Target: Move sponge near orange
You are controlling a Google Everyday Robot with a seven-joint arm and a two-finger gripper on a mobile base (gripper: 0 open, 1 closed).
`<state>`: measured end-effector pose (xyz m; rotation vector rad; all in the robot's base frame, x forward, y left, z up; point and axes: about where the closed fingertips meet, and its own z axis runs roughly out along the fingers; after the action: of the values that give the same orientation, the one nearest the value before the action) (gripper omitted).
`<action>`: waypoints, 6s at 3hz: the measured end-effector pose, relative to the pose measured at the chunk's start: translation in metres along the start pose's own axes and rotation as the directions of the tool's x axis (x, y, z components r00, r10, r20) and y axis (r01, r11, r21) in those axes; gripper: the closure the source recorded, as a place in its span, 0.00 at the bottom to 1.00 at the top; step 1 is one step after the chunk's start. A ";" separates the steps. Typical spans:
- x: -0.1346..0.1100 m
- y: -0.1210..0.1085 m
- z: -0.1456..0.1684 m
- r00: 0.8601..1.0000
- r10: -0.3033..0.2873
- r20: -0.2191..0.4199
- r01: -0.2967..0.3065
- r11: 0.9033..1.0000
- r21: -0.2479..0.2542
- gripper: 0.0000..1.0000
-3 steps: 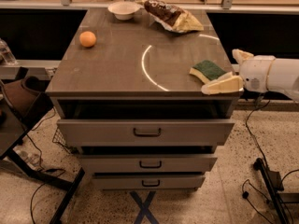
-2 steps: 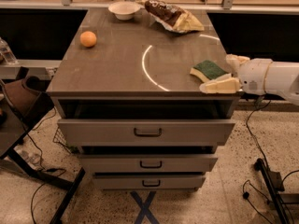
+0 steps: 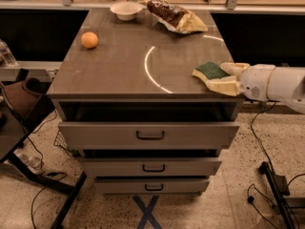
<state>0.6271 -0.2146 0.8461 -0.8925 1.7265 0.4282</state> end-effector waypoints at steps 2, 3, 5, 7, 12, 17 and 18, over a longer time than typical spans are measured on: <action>-0.002 0.003 0.004 1.000 -0.001 0.001 0.001 1.000 -0.009 0.97; -0.002 0.004 0.005 1.000 -0.002 0.002 0.002 1.000 -0.012 1.00; -0.033 0.005 -0.002 0.995 -0.082 -0.048 0.082 0.997 -0.009 1.00; -0.127 0.019 0.004 0.972 -0.199 -0.125 0.199 0.980 -0.007 1.00; -0.170 0.108 0.194 0.992 -0.126 0.003 0.121 0.951 -0.284 1.00; -0.167 0.166 0.279 0.997 -0.069 0.047 0.082 0.895 -0.437 0.85; -0.167 0.169 0.281 0.997 -0.069 0.047 0.083 0.893 -0.442 0.63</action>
Offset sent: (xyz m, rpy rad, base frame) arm 0.0005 0.0027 0.0000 0.0005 0.0008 0.0050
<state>0.7068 0.1428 0.8805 -1.2677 1.5839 0.8008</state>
